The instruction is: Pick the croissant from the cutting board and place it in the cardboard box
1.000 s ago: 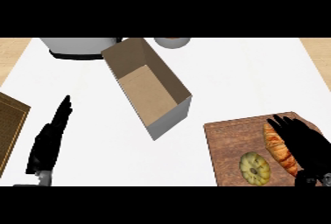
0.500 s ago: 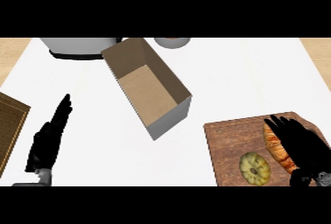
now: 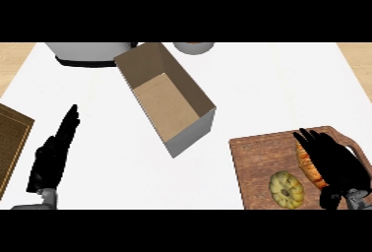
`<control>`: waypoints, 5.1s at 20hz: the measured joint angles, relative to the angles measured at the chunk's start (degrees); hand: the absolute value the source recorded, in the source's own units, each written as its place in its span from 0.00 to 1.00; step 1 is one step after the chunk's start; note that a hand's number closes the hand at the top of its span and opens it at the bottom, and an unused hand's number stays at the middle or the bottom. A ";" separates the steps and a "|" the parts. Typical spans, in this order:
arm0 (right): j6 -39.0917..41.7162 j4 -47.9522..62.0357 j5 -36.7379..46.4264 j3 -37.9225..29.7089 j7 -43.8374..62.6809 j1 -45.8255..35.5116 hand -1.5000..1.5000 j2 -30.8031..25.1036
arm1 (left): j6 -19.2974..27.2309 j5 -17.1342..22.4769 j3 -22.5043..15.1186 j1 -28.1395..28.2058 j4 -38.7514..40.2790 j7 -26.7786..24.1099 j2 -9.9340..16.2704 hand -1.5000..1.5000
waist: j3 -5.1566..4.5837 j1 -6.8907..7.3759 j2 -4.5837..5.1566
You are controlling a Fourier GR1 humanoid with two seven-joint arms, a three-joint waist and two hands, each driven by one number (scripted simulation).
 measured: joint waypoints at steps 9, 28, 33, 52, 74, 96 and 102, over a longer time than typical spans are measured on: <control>-1.45 5.52 3.70 -2.01 -4.79 0.27 1.00 1.77 | -1.54 -1.41 1.80 0.01 1.65 -1.91 -1.41 0.50 | -0.19 0.00 -0.11; -9.21 3.81 7.04 -5.68 4.29 -5.46 1.00 16.16 | -2.53 -2.82 2.30 0.32 0.40 -1.02 -2.81 0.50 | -0.51 -0.06 -0.24; -8.84 0.75 7.39 -6.77 7.04 -8.07 1.00 18.09 | -2.66 -3.25 2.85 -0.36 0.48 -0.43 -3.20 0.50 | -0.15 -0.02 -0.08; -6.59 -17.74 -11.73 -5.06 10.57 -23.67 1.00 29.73 | -3.63 -3.90 3.39 -1.28 0.59 -0.06 -3.61 0.50 | -0.01 0.24 -0.04; -29.17 36.09 -25.45 5.26 19.57 -60.56 1.00 30.46 | -4.28 -5.42 2.91 -1.86 0.89 -0.93 -5.15 0.50 | -0.04 2.26 0.52; -59.33 56.55 -51.96 2.11 1.29 -65.10 0.00 30.19 | -5.43 -5.18 3.45 -3.45 1.12 -0.50 -5.08 0.50 | 0.03 3.07 0.78; -60.32 52.99 -58.85 -6.93 -7.46 -62.09 0.00 27.68 | -4.46 -5.69 3.88 -1.78 0.21 -0.24 -5.34 0.50 | 0.05 1.44 0.43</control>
